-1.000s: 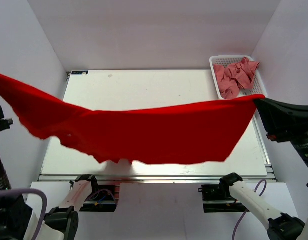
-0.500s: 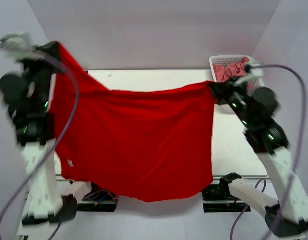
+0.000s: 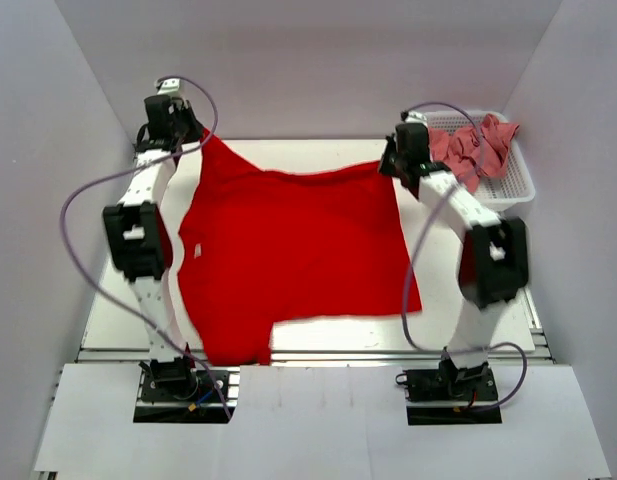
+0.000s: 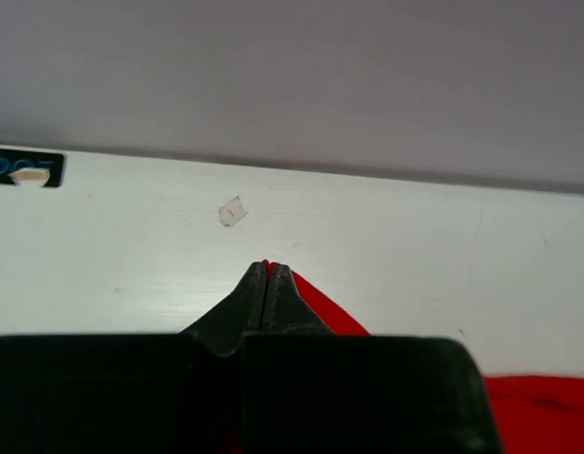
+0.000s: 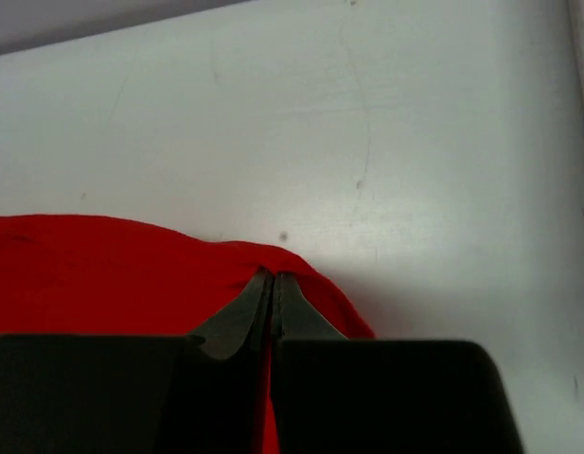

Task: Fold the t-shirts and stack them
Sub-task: Flatten out the tshirt, then fold the flattened tshirt in 1/3 of the way

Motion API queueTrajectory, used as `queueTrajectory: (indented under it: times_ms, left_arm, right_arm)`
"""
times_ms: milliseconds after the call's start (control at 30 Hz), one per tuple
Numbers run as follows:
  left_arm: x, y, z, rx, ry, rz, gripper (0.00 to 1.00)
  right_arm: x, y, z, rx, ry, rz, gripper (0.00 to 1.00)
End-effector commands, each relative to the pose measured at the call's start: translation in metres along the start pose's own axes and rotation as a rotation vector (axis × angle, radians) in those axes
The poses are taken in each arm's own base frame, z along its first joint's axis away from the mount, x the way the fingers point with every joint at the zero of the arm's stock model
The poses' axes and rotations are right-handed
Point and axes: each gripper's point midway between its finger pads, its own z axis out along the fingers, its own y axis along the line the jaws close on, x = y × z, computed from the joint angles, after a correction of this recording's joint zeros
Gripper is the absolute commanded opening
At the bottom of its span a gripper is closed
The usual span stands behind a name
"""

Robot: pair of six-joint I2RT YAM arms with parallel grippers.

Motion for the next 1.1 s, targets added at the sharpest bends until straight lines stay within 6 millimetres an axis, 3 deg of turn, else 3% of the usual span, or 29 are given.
queueTrajectory:
  times_ms: [0, 33, 67, 100, 133, 167, 200, 233, 333, 400, 533, 633, 700, 733, 767, 900, 933, 967, 1000, 1033, 1067]
  left_arm:
    - [-0.043, -0.011, 0.031, 0.078, -0.088, 0.007, 0.00]
    - [-0.037, -0.009, 0.045, 0.087, -0.085, -0.005, 0.00]
    - [-0.006, -0.001, 0.070, 0.089, -0.037, -0.028, 0.00]
    - [-0.015, -0.005, 0.076, 0.114, -0.068, -0.019, 0.00]
    - [-0.010, -0.005, 0.082, 0.125, -0.069, -0.034, 0.00]
    - [0.005, -0.003, 0.091, 0.134, -0.053, -0.050, 0.00]
    - [0.006, -0.002, 0.094, 0.137, -0.064, -0.047, 0.00]
    - [0.005, -0.005, 0.095, 0.153, -0.078, -0.056, 0.00]
    - [0.014, -0.005, 0.100, 0.165, -0.070, -0.079, 0.00]
    - [0.033, -0.004, 0.102, 0.168, -0.030, -0.089, 0.00]
    - [0.021, -0.009, 0.084, 0.170, -0.038, -0.086, 0.00]
    - [0.011, -0.020, 0.060, 0.193, -0.039, -0.094, 0.00]
    - [0.018, -0.019, 0.049, 0.174, -0.012, -0.113, 0.00]
    - [0.001, -0.025, 0.034, 0.181, -0.038, -0.105, 0.00]
    - [0.013, -0.021, 0.029, 0.158, -0.008, -0.115, 0.00]
    - [0.023, -0.020, -0.007, 0.079, 0.039, -0.129, 0.00]
    - [0.049, -0.017, -0.015, 0.066, 0.088, -0.158, 0.00]
    - [0.052, -0.019, -0.023, 0.065, 0.091, -0.169, 0.00]
    - [0.040, -0.024, -0.039, 0.073, 0.061, -0.171, 0.00]
    - [0.058, -0.023, -0.046, 0.065, 0.089, -0.187, 0.00]
    - [0.060, -0.024, -0.053, 0.063, 0.093, -0.198, 0.00]
  right_arm:
    - [-0.049, 0.010, 0.052, -0.100, -0.087, 0.020, 0.00]
    - [-0.045, 0.007, 0.073, -0.106, -0.065, 0.020, 0.00]
    - [-0.028, 0.004, 0.092, -0.102, -0.025, 0.015, 0.00]
    - [-0.031, -0.007, 0.100, -0.090, -0.025, 0.010, 0.00]
    - [-0.052, 0.004, 0.103, -0.128, -0.064, 0.006, 0.00]
    - [-0.040, -0.005, 0.117, -0.114, -0.040, 0.015, 0.00]
    - [-0.027, -0.008, 0.130, -0.130, -0.013, 0.016, 0.00]
    - [-0.044, -0.004, 0.133, -0.148, -0.053, 0.015, 0.00]
    - [-0.038, -0.011, 0.153, -0.173, -0.047, 0.028, 0.00]
    - [-0.042, -0.012, 0.156, -0.188, -0.050, 0.035, 0.00]
    - [-0.056, -0.016, 0.148, -0.193, -0.075, 0.037, 0.00]
    - [-0.064, -0.020, 0.135, -0.186, -0.083, 0.027, 0.00]
    - [-0.069, -0.027, 0.128, -0.163, -0.089, 0.012, 0.00]
    - [-0.070, -0.028, 0.124, -0.156, -0.089, 0.008, 0.00]
    - [-0.073, -0.032, 0.120, -0.148, -0.095, -0.006, 0.00]
    - [-0.073, -0.042, 0.107, -0.122, -0.070, -0.037, 0.00]
    - [-0.073, -0.045, 0.104, -0.114, -0.061, -0.041, 0.00]
    - [-0.071, -0.046, 0.103, -0.116, -0.051, -0.044, 0.00]
    - [-0.072, -0.046, 0.102, -0.119, -0.049, -0.046, 0.00]
    - [-0.069, -0.050, 0.100, -0.109, -0.033, -0.047, 0.00]
    - [-0.071, -0.049, 0.099, -0.113, -0.036, -0.051, 0.00]
